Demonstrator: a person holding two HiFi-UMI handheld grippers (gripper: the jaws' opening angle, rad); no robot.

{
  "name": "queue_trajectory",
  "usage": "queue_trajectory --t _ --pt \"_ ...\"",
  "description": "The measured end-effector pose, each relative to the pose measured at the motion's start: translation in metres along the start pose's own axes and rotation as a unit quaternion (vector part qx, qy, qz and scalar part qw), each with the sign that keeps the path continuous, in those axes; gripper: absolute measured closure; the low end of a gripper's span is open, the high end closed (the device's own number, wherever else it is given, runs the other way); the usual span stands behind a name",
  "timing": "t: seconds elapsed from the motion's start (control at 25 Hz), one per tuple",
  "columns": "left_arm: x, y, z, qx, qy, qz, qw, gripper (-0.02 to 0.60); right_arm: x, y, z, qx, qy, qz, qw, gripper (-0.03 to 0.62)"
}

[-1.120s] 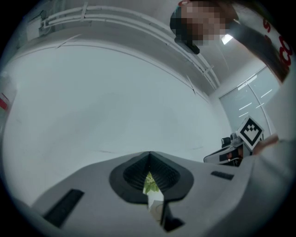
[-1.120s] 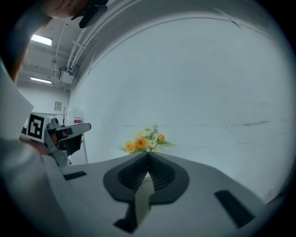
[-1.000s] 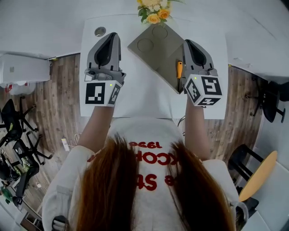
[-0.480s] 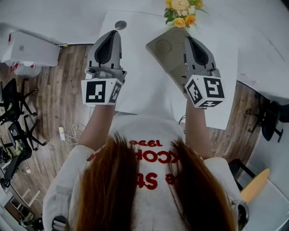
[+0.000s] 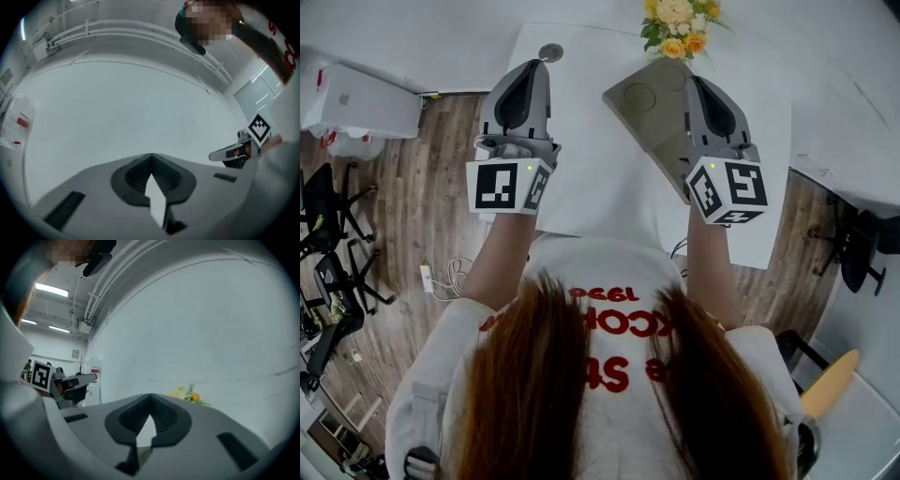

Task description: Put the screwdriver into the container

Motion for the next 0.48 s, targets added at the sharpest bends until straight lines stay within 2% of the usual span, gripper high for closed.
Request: queue_trajectory --t 0.48 --pt "-0.0008 0.0018 -0.0019 -0.002 0.001 -0.003 1.0 0.575 0.0008 -0.0029 0.002 -0.006 -0.006 0.006 1.0 0.591"
Point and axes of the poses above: the fingertips, and each gripper's own axes: z backward along the fingers, y to its left, x out of its top, the point moved 10 cm from there along z, backward along the fingers, and after that the axes turned 14 degrees about -z, right-handed, at the moved point
